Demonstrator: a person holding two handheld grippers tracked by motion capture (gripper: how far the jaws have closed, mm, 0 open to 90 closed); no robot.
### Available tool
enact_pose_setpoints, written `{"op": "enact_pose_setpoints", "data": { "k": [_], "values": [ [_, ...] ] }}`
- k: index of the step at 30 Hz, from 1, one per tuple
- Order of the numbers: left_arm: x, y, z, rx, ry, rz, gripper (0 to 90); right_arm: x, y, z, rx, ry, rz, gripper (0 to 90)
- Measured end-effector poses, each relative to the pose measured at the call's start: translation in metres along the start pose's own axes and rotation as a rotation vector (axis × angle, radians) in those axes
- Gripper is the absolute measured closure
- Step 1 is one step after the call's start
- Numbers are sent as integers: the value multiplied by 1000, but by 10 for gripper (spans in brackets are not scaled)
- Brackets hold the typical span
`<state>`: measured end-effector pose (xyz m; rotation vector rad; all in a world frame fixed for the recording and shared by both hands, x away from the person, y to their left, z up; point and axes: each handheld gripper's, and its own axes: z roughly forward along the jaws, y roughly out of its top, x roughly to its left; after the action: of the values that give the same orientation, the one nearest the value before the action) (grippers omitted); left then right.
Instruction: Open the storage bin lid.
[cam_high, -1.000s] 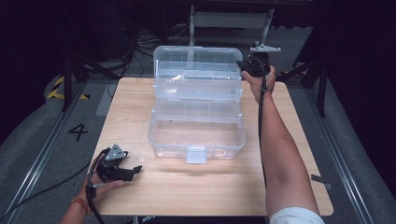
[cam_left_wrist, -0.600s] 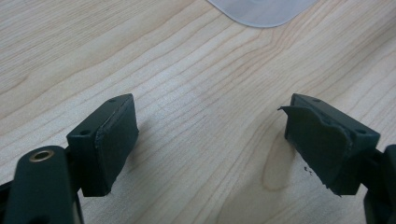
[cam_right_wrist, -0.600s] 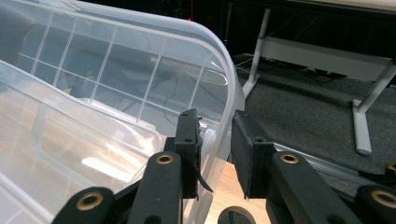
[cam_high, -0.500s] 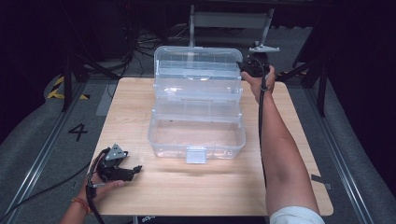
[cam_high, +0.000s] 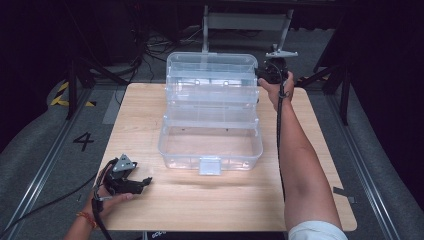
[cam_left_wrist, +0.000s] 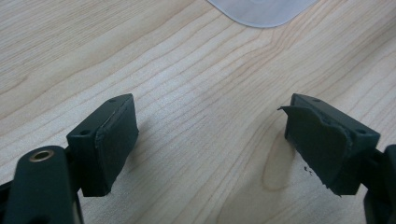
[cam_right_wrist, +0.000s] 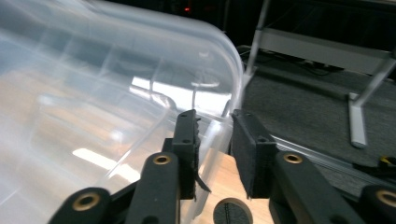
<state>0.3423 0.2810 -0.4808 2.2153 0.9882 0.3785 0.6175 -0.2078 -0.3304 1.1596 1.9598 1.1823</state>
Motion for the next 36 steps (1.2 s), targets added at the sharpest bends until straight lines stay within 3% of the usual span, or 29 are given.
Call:
{"op": "enact_pose_setpoints", "data": {
  "k": [2, 6, 22, 36],
  "values": [
    [0, 0, 0, 1, -1, -4, 177, 1, 0, -1, 7, 3, -18, 782],
    [0, 0, 1, 0, -2, -4, 176, 3, 0, -2, 21, -6, -52, 780],
    [0, 0, 0, 0, 1, -3, 177, 4, -6, -10, 8, -23, -63, 755],
    [-1, 0, 1, -2, 10, -5, 178, 2, -13, -37, -7, -32, -92, 724]
  ]
}}
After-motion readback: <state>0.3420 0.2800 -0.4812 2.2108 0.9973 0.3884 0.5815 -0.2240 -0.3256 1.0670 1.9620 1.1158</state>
